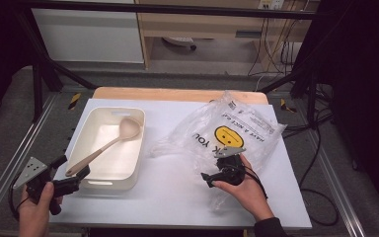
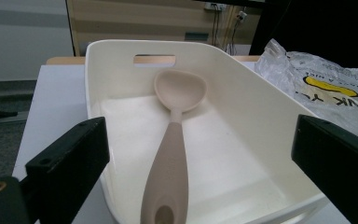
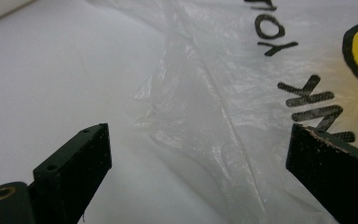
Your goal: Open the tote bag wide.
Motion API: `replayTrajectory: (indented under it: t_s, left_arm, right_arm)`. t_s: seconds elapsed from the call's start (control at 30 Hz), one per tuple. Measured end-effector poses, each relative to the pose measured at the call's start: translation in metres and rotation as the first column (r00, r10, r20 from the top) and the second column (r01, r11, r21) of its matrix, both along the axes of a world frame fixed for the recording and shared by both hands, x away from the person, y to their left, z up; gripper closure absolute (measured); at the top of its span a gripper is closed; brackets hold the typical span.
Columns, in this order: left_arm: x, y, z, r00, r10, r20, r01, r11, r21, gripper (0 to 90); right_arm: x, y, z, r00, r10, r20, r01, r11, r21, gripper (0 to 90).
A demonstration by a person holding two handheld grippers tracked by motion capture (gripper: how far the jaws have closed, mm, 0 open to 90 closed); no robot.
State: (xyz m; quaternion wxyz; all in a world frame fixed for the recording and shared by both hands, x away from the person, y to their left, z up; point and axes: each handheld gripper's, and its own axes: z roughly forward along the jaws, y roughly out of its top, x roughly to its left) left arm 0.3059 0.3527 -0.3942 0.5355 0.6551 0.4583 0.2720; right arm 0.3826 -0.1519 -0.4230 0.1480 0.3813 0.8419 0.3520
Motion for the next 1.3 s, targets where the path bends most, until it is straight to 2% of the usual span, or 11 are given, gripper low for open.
replayTrajectory:
  t_s: [0.2, 0.27, 0.43, 0.47, 0.57, 0.7, 1.3]
  left_arm:
    - [0.000, 0.000, 0.000, 1.0000, 0.000, -0.003, 0.000, 1.0000, 0.001, 3.6]
    - [0.000, 0.001, 0.000, 1.0000, 0.000, -0.002, 0.000, 1.0000, -0.002, 3.7]
    - [-0.001, 0.000, 0.000, 1.0000, -0.001, -0.001, 0.001, 1.0000, 0.006, 3.6]
    - [0.000, 0.000, 0.000, 1.0000, 0.000, -0.001, 0.000, 1.0000, 0.007, 3.6]
    - [0.000, 0.000, 0.000, 1.0000, 0.002, -0.003, -0.002, 1.0000, 0.002, 3.6]
    - [0.000, 0.000, 0.000, 1.0000, -0.001, -0.002, 0.001, 1.0000, 0.005, 3.7]
    - [0.000, 0.000, 0.000, 1.0000, 0.000, -0.003, 0.000, 1.0000, 0.006, 3.6]
  right_arm:
    - [0.009, -0.005, -0.017, 0.9981, -0.031, -0.053, 0.030, 0.999, -0.026, 7.5]
    - [0.007, -0.007, -0.018, 0.9987, -0.031, -0.040, 0.030, 0.999, -0.027, 8.1]
    - [0.004, -0.011, -0.011, 0.9994, -0.026, -0.023, 0.026, 0.999, 0.024, 7.1]
    - [0.003, -0.010, -0.005, 0.9996, -0.027, -0.004, 0.027, 0.999, 0.044, 6.7]
    - [0.003, -0.009, 0.002, 0.9993, -0.031, 0.021, 0.030, 0.997, 0.065, 5.5]
    - [0.004, -0.008, 0.006, 0.9985, -0.045, 0.032, 0.042, 0.995, 0.087, 4.9]
    - [0.016, 0.012, 0.015, 0.9991, -0.020, 0.037, 0.017, 0.996, 0.086, 3.9]
